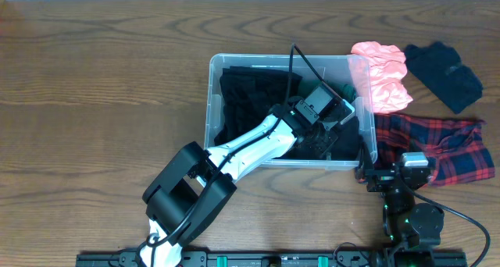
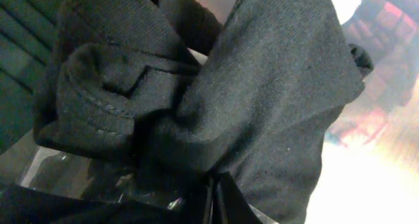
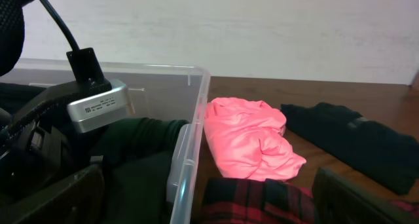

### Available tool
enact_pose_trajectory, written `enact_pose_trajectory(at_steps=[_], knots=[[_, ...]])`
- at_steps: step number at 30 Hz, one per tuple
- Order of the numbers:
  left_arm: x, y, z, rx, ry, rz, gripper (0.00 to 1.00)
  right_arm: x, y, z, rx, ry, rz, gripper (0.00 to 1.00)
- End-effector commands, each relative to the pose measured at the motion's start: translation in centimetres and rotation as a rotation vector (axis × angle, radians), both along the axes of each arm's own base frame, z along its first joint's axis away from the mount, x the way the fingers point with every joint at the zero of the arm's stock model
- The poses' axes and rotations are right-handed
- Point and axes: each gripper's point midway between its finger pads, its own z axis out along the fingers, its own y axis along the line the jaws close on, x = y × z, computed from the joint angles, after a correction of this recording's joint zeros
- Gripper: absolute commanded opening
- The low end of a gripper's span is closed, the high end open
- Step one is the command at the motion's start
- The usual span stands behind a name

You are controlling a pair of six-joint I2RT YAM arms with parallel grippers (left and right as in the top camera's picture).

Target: Pack container

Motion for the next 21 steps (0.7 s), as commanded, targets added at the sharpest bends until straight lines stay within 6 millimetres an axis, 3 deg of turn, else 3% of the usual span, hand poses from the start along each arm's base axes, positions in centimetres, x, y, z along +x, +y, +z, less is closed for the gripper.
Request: enact_pose_trajectory(at_steps=[1, 7, 9, 16, 21], knots=[[0.1, 0.5, -1.2, 0.035, 0.008, 0.006, 0.06, 0.0, 0.0, 0.0, 0.01, 0.0, -0.002, 0.99], [1.5, -1.2, 4.8, -0.094, -0.105, 0.007, 0.06, 0.0, 0.0, 0.0, 0.01, 0.0, -0.002, 0.99], [1.9, -1.6, 5.9, -0.127, -0.134, 0.008, 0.06, 0.0, 0.0, 0.0, 0.01, 0.0, -0.001, 0.99], [2.2, -1.9, 5.6, -0.139, -0.145, 0.008, 0.06, 0.0, 0.0, 0.0, 0.01, 0.0, -0.001, 0.99], [2.3, -2.0, 3.7, -0.117, -0.126, 0.007, 0.06, 0.0, 0.0, 0.0, 0.01, 0.0, -0.001, 0.99]])
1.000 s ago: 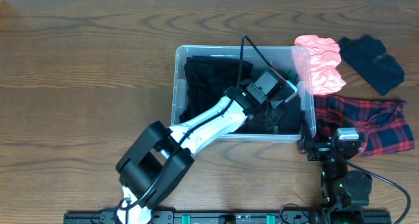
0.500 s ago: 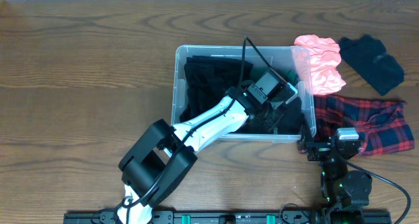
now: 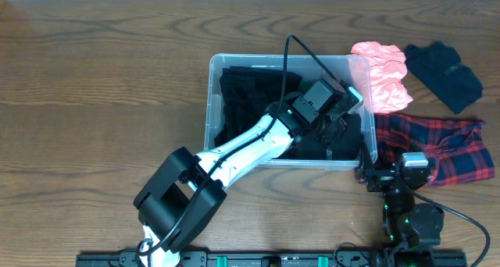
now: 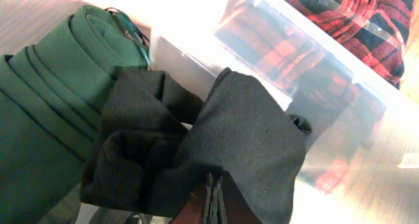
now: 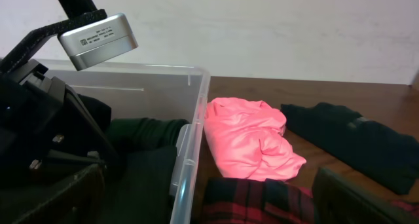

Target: Pack container

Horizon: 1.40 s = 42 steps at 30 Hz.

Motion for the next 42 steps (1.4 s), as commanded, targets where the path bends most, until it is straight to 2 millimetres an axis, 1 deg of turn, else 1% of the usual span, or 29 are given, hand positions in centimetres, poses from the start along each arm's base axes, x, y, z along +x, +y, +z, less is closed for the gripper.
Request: enact_pose_trajectory(at_steps=[1, 4, 7, 9, 11, 13, 15, 17, 19, 20, 22, 24, 26, 30, 32, 35, 37, 38, 39, 42], knots=[[0.5, -0.2, -1.4, 0.019, 0.003, 0.004, 0.06, 0.0, 0.0, 0.0, 0.01, 0.0, -0.001, 0.99], [0.7, -0.3, -2.9, 0.033, 0.015, 0.006, 0.06, 0.0, 0.0, 0.0, 0.01, 0.0, -0.002, 0.99], [1.0, -0.4, -2.7, 0.023, 0.006, 0.008, 0.06, 0.0, 0.0, 0.0, 0.01, 0.0, -0.002, 0.99], [1.2, -0.6, -1.4, 0.0, -0.014, 0.008, 0.06, 0.0, 0.0, 0.0, 0.01, 0.0, -0.002, 0.99], [1.4, -0.8, 0.6, -0.031, -0.042, 0.008, 0.06, 0.0, 0.0, 0.0, 0.01, 0.0, -0.002, 0.99], [1.9, -0.6, 3.0, -0.056, -0.086, 0.028, 0.06, 0.0, 0.0, 0.0, 0.01, 0.0, -0.002, 0.99], [2.8, 0.3, 5.0, -0.053, -0.144, 0.077, 0.06, 0.0, 0.0, 0.0, 0.01, 0.0, -0.002, 0.99], [3.9, 1.8, 6.4, -0.024, -0.202, 0.145, 0.06, 0.0, 0.0, 0.0, 0.01, 0.0, -0.002, 0.99], [4.8, 3.3, 6.9, 0.017, -0.235, 0.202, 0.06, 0.0, 0.0, 0.0, 0.01, 0.0, -0.001, 0.99], [5.0, 4.1, 6.9, 0.041, -0.239, 0.223, 0.06, 0.0, 0.0, 0.0, 0.01, 0.0, -0.001, 0.99], [5.0, 5.1, 6.1, 0.079, -0.217, 0.235, 0.06, 0.0, 0.0, 0.0, 0.01, 0.0, -0.001, 0.99], [4.7, 6.0, 4.8, 0.13, -0.179, 0.237, 0.06, 0.0, 0.0, 0.0, 0.01, 0.0, -0.002, 0.99], [4.2, 7.2, 3.1, 0.186, -0.136, 0.239, 0.06, 0.0, 0.0, 0.0, 0.01, 0.0, -0.002, 0.99], [3.2, 8.9, -0.3, 0.273, -0.062, 0.238, 0.06, 0.0, 0.0, 0.0, 0.01, 0.0, -0.001, 0.99], [2.6, 9.4, -2.3, 0.312, -0.031, 0.233, 0.06, 0.0, 0.0, 0.0, 0.01, 0.0, -0.002, 0.99], [2.2, 9.9, -4.4, 0.352, 0.0, 0.226, 0.06, 0.0, 0.0, 0.0, 0.01, 0.0, -0.002, 0.99], [2.2, 9.9, -4.6, 0.356, 0.003, 0.226, 0.06, 0.0, 0.0, 0.0, 0.01, 0.0, -0.001, 0.99], [2.3, 9.8, -4.2, 0.348, -0.004, 0.227, 0.06, 0.0, 0.0, 0.0, 0.01, 0.0, -0.001, 0.99], [2.6, 9.7, -3.5, 0.334, -0.014, 0.232, 0.06, 0.0, 0.0, 0.0, 0.01, 0.0, -0.002, 0.99], [4.2, 9.7, 0.3, 0.265, -0.068, 0.266, 0.06, 0.0, 0.0, 0.0, 0.01, 0.0, -0.002, 0.99]])
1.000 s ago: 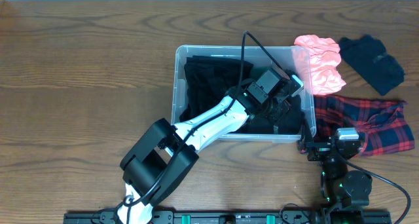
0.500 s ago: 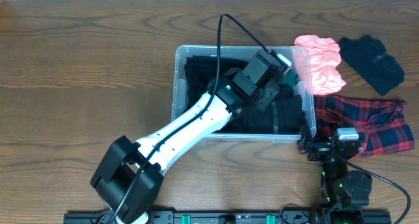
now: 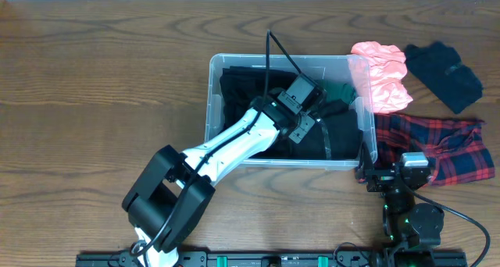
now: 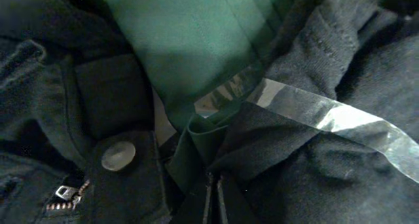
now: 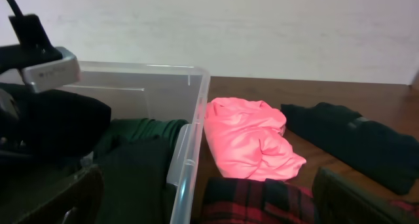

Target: Pack container

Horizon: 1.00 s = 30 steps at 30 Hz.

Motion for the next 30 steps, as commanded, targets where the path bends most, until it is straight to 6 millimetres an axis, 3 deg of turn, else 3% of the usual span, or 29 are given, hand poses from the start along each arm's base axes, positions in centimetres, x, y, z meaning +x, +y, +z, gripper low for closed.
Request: enact_pose_trajectory(at_steps=[1, 5, 9, 12, 14, 16, 17, 18, 21, 25, 30], knots=[[1.7, 0.5, 4.3, -0.058, -0.074, 0.032, 0.06, 0.0, 0.0, 0.0, 0.01, 0.0, -0.001, 0.99], [5.2, 4.9, 10.4, -0.088, -0.224, 0.17, 0.07, 0.0, 0.0, 0.0, 0.01, 0.0, -0.001, 0.99], [8.3, 13.2, 15.1, -0.067, -0.341, 0.377, 0.08, 0.0, 0.0, 0.0, 0.01, 0.0, -0.001, 0.99], [9.4, 19.9, 17.0, -0.054, -0.364, 0.522, 0.1, 0.0, 0.0, 0.0, 0.01, 0.0, -0.001, 0.99], [9.8, 24.8, 17.6, -0.034, -0.368, 0.628, 0.14, 0.0, 0.0, 0.0, 0.01, 0.0, -0.001, 0.99], [9.8, 29.3, 17.5, -0.008, -0.359, 0.727, 0.41, 0.0, 0.0, 0.0, 0.01, 0.0, -0.001, 0.99], [9.8, 31.5, 17.4, 0.005, -0.352, 0.775, 0.61, 0.0, 0.0, 0.0, 0.01, 0.0, -0.001, 0.99], [9.7, 33.8, 17.2, 0.018, -0.346, 0.827, 0.98, 0.0, 0.0, 0.0, 0.01, 0.0, -0.001, 0.99], [9.1, 38.8, 16.7, 0.045, -0.331, 0.939, 0.98, 0.0, 0.0, 0.0, 0.01, 0.0, -0.001, 0.99], [8.0, 43.6, 16.6, 0.066, -0.327, 1.051, 0.98, 0.0, 0.0, 0.0, 0.01, 0.0, -0.001, 0.99], [7.0, 46.8, 16.6, 0.079, -0.326, 1.13, 0.98, 0.0, 0.0, 0.0, 0.01, 0.0, -0.001, 0.99]])
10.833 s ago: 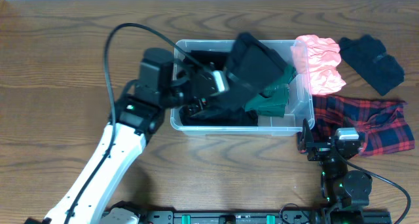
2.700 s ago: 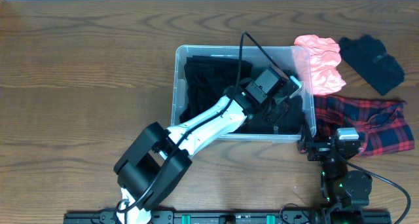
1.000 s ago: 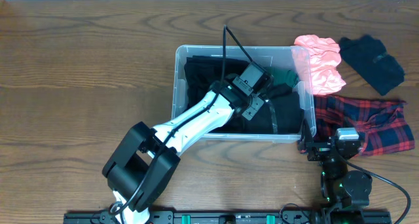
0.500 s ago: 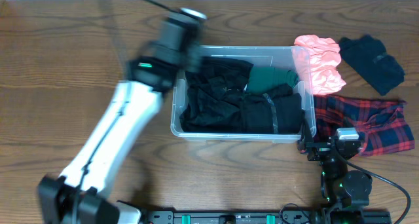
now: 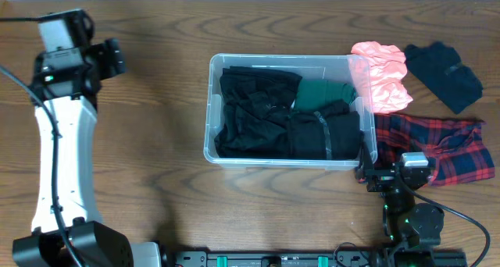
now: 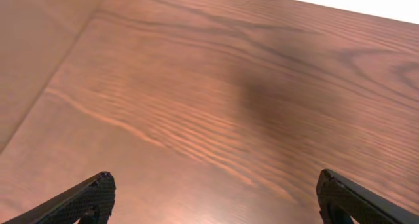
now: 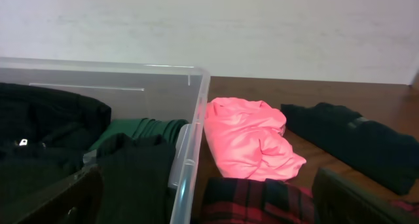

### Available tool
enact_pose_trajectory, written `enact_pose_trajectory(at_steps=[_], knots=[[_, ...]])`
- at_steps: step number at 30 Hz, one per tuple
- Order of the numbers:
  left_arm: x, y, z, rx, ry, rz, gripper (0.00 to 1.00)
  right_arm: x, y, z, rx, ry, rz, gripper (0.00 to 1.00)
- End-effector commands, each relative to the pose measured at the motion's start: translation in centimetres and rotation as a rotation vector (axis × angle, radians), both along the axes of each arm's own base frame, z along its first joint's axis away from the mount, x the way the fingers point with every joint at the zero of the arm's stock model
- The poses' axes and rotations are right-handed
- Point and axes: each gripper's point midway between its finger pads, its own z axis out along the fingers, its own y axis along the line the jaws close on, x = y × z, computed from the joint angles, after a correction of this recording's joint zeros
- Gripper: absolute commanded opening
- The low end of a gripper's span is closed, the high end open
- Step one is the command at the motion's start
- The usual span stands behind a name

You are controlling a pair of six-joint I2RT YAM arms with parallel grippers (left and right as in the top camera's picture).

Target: Pack container

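The clear plastic container (image 5: 209, 103) stands mid-table. Inside lie black garments (image 5: 250, 111) on the left, a green garment (image 5: 322, 94) at the back right and a dark folded garment (image 5: 332, 134) at the front right. Outside to its right are a pink garment (image 5: 381, 76), a black garment (image 5: 444, 73) and a red plaid shirt (image 5: 437, 146). My left gripper (image 6: 216, 198) is open over bare wood at the table's far left rear (image 5: 109, 58). My right gripper (image 7: 209, 198) is open and empty by the container's front right corner, at the plaid shirt's edge.
The wooden table (image 5: 141, 142) is bare left of the container. The left arm (image 5: 58, 142) runs along the table's left side. The right arm's base (image 5: 410, 216) sits at the front right, close to the plaid shirt.
My left gripper was shut deep among the clothes in the container. Now it is open, empty and out at the table's far left rear. The right gripper has not moved.
My left gripper was shut on a dark garment low in the container's right side. Then it held it slightly higher near the right wall, then sat shut among the clothes mid-container. Now the dark garment lies at the front right inside and the gripper is away.
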Motion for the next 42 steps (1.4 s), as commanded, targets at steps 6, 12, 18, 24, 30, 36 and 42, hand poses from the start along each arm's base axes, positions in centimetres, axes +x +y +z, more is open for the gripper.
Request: enact_pose_trajectory(at_steps=[6, 12, 18, 24, 30, 36, 42], knots=[[-0.8, 2.4, 0.1, 0.006, 0.001, 0.06, 0.98, 0.0, 0.0, 0.0, 0.01, 0.0, -0.001, 0.99], [-0.8, 2.4, 0.1, 0.006, 0.001, 0.06, 0.98, 0.0, 0.0, 0.0, 0.01, 0.0, -0.001, 0.99], [-0.8, 2.4, 0.1, 0.006, 0.001, 0.06, 0.98, 0.0, -1.0, 0.0, -0.077, -0.003, -0.057, 0.99], [-0.8, 2.4, 0.1, 0.006, 0.001, 0.06, 0.98, 0.0, -0.7, 3.0, -0.071, -0.121, -0.04, 0.99], [-0.8, 2.4, 0.1, 0.006, 0.001, 0.06, 0.98, -1.1, -1.4, 7.1, -0.046, -0.092, -0.08, 0.99], [-0.8, 2.4, 0.1, 0.006, 0.001, 0.06, 0.98, 0.1, -3.4, 12.5, -0.023, 0.032, -0.197, 0.99], [-0.8, 2.4, 0.1, 0.006, 0.001, 0.06, 0.98, 6.4, -4.0, 13.4, -0.035, 0.309, -0.176, 0.99]])
